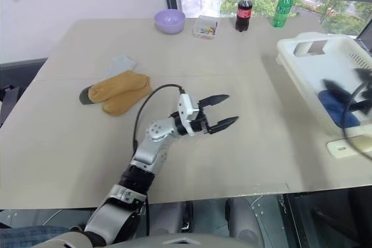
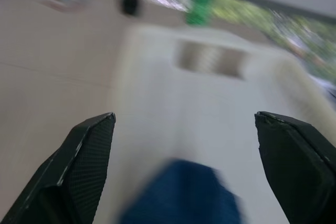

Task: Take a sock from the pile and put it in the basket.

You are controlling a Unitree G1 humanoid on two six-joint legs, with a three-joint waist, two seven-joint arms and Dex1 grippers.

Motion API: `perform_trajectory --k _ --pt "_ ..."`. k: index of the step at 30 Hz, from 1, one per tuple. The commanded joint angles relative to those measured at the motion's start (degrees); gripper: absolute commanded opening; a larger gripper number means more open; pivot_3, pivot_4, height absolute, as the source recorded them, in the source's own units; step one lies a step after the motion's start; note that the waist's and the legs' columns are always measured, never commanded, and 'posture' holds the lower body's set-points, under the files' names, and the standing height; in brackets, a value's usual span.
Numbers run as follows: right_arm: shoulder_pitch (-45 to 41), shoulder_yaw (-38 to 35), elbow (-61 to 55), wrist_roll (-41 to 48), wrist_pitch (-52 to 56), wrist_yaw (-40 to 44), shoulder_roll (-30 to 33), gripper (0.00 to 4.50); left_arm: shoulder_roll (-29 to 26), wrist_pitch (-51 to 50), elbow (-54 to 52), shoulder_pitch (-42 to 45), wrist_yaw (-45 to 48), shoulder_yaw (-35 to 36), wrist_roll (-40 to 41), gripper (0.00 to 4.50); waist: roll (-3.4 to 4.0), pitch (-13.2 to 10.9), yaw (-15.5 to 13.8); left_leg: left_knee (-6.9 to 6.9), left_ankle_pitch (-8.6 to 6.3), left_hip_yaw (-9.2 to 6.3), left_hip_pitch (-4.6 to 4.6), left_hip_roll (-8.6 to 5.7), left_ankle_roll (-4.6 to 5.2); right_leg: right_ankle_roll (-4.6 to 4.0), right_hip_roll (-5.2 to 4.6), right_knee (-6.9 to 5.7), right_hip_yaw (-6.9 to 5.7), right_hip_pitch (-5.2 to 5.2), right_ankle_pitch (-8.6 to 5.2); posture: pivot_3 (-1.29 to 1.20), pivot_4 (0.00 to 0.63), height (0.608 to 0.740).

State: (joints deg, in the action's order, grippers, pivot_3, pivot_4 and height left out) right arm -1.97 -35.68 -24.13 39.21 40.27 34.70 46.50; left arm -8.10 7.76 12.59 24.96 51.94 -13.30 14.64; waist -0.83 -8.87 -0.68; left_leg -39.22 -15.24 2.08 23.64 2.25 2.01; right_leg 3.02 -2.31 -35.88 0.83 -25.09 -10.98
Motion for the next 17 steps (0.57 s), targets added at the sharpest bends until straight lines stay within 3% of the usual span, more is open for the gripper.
perform_trajectory --k 1,3,7,11,17 --pt "10.71 5.49 -12.22 3.29 -6.19 0.11 -12.80 4.35 -5.92 -6.64 -5.74 -5.19 -2.19 3.11 -0.41 3.67 0.04 0.02 0.01 0.01 0.00 -0.04 0.00 0.06 0.00 -0.02 0.06 -0.01 -0.02 -0.01 -0.01 0.00 0.150 0.740" --pt "15.86 8.25 -11.75 -0.16 -10.77 1.53 -16.94 4.35 -8.11 -7.55 -7.18 -7.85 -2.70 3.48 -0.82 3.67 0.25 0.02 0.01 0.06 0.00 -0.06 0.04 0.12 0.00 -0.06 0.06 -0.03 0.00 -0.09 -0.02 0.00 0.150 0.740" --pt "23.73 10.13 -9.39 -4.58 -18.44 6.61 -18.65 4.35 -10.94 -6.64 -9.04 -11.85 -3.40 3.90 -2.23 3.67 0.32 -0.02 -0.19 -0.12 0.00 0.11 0.03 -0.10 0.00 -0.12 -0.32 -0.01 0.22 -0.09 -0.08 0.00 0.150 0.740" --pt "32.46 5.57 -3.75 -4.34 -26.52 14.81 -18.89 4.35 -15.19 -7.94 -13.47 -18.41 -3.62 6.83 -1.40 3.67 0.20 0.06 -0.07 -0.22 0.00 0.23 -0.15 -0.09 0.01 -0.07 -0.43 0.00 0.40 0.07 -0.06 0.00 0.150 0.740" --pt "34.45 2.32 2.37 -2.70 -31.78 20.58 -17.58 4.35 -17.50 -8.02 -18.97 -23.86 -5.80 8.98 -1.49 3.67 0.29 0.07 0.62 0.06 -0.02 0.41 -0.74 0.06 -0.01 -0.09 -0.35 -0.08 0.52 0.34 -0.07 0.00 0.150 0.740"
